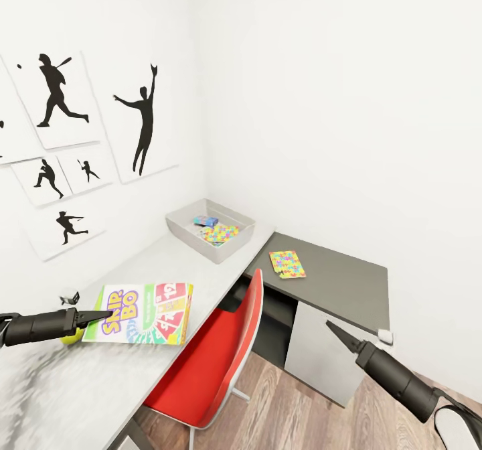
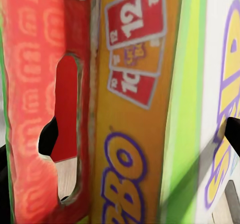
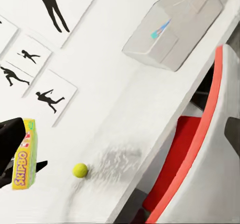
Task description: Put all the toys in the child's room - the three board games (two on the bed and one on the table), the two jigsaw puzzles on the table, and the tennis ball on the table - inside the toy box on the table in the child's room.
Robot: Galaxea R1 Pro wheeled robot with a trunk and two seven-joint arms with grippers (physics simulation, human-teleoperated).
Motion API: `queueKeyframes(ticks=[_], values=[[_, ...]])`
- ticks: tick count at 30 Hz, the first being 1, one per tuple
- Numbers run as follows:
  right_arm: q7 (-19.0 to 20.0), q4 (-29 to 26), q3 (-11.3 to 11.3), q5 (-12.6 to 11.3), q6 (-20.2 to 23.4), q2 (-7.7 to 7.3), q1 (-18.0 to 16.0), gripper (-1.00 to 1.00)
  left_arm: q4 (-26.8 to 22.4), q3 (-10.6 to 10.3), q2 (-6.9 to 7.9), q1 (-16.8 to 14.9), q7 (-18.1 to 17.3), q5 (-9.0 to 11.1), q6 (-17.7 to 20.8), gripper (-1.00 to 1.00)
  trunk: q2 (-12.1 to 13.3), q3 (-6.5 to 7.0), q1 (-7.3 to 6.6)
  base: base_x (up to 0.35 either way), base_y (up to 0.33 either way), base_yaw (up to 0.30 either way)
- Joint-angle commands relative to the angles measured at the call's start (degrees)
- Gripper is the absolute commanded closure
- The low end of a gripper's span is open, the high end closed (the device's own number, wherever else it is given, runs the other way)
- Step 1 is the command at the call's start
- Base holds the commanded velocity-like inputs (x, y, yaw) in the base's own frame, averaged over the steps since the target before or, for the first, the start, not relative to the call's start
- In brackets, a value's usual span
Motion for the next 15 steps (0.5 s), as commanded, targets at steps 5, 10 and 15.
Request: queueKeyframes(ticks=[5, 10, 15], values=[[1.44, -0.03, -1.17, -0.25, 2.41, -0.22, 0.00, -1.00, -0.02, -0.01, -0.02, -0.04, -0.23, 0.00, 0.56, 1.00, -0.12, -0.13, 0.04, 0.000, 0.000, 0.000], [4.00, -0.06, -1.46, -0.24, 2.65, -0.26, 0.07, -1.00, -0.05, -0.01, -0.03, -0.04, -0.23, 0.00, 0.51, 1.00, -0.12, -0.12, 0.04, 0.000, -0.026, 0.000], [6.37, -0.06, -1.59, -0.18, 2.57, -0.28, 0.09, -1.00, -0.06, 0.00, -0.07, -0.03, -0.23, 0.00, 0.50, 1.00, -0.12, 0.14, 0.04, 0.000, -0.163, 0.000]])
